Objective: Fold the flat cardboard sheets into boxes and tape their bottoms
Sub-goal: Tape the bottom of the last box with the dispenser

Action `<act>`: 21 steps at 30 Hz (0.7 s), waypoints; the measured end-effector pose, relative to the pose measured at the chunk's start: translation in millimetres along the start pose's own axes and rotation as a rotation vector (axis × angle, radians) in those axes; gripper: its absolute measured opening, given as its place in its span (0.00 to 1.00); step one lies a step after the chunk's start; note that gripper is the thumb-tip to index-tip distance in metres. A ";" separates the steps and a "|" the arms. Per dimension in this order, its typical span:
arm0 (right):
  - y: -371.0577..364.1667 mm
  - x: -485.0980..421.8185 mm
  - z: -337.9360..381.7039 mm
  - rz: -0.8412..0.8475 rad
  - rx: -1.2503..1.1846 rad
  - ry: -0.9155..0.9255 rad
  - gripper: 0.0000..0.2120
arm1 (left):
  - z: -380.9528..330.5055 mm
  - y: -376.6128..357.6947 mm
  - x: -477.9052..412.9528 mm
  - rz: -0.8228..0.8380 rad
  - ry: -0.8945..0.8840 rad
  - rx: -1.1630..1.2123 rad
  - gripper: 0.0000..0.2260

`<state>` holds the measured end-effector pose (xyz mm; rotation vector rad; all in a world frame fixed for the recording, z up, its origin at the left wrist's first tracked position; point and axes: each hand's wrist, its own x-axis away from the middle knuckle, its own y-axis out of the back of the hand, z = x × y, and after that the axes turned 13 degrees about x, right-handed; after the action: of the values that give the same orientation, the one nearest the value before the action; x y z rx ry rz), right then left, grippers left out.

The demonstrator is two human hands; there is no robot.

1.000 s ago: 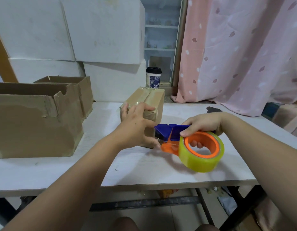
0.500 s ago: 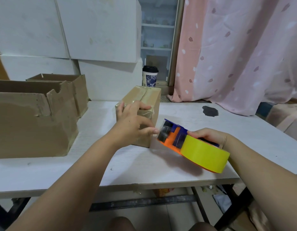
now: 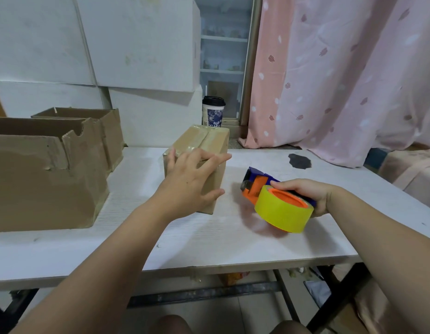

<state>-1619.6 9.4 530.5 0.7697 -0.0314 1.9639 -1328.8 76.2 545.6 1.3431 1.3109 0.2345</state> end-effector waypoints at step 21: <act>-17.7 -1.3 22.1 -0.197 0.512 0.054 0.10 | -2.8 -8.2 -5.2 -0.140 -0.028 -0.206 0.11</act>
<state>-1593.9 10.0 542.2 1.0023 0.5782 1.8178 -1337.2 71.1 542.8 1.0734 1.3136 0.2468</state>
